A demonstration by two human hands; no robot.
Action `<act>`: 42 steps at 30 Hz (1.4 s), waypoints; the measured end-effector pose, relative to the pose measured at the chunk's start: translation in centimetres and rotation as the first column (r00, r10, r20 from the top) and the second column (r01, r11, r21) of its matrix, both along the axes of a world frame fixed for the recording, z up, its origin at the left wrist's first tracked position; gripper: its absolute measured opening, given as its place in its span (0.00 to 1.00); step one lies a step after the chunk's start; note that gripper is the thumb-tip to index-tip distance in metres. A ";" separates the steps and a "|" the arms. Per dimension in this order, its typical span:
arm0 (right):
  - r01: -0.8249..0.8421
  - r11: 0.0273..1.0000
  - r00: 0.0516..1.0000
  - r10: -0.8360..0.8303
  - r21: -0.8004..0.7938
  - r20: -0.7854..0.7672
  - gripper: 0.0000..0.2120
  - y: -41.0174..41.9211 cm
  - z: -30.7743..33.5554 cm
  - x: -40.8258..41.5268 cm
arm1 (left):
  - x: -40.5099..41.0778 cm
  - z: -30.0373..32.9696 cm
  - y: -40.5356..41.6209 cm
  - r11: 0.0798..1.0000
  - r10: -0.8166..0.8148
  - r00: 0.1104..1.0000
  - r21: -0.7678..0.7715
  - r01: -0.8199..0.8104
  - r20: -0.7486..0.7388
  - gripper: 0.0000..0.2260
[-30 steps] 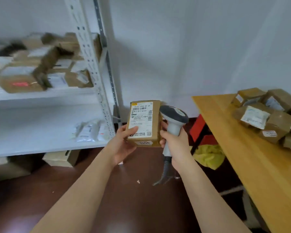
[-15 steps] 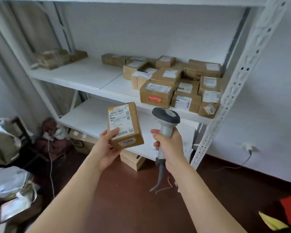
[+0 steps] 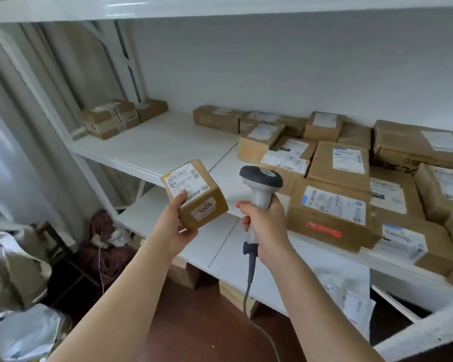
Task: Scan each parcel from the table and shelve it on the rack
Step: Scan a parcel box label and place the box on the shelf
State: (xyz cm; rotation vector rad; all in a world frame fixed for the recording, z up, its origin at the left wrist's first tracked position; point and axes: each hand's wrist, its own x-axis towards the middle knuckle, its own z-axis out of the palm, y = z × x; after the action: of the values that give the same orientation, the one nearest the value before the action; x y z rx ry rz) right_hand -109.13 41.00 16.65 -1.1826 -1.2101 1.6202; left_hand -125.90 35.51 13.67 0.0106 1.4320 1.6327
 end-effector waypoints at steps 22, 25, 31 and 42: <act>0.322 0.942 0.945 -0.315 -0.090 0.084 0.09 13.7 -0.1 -23.3 | -26.5 -0.9 23.5 0.810 -0.576 0.794 -0.261 0.525 -0.192 0.17; 0.391 0.916 0.919 -0.383 -0.092 0.098 0.10 14.6 -0.4 -23.2 | -25.2 -1.4 26.8 0.772 -0.633 0.743 -0.241 0.588 -0.218 0.18; 0.443 0.891 0.893 -0.430 -0.098 0.131 0.15 16.6 -0.4 -22.4 | -22.6 -4.2 31.8 0.770 -0.637 0.713 -0.270 0.578 -0.293 0.15; 0.511 0.856 0.856 -0.499 -0.075 0.133 0.16 20.8 -0.3 -19.7 | -19.6 -4.7 39.6 0.833 -0.554 0.620 -0.357 0.423 -0.555 0.20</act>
State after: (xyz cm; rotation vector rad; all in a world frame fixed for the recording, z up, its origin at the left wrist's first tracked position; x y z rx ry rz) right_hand -128.83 61.75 16.36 -1.5251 -0.7827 1.2414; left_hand -145.50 75.14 8.96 0.8702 1.8787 1.0382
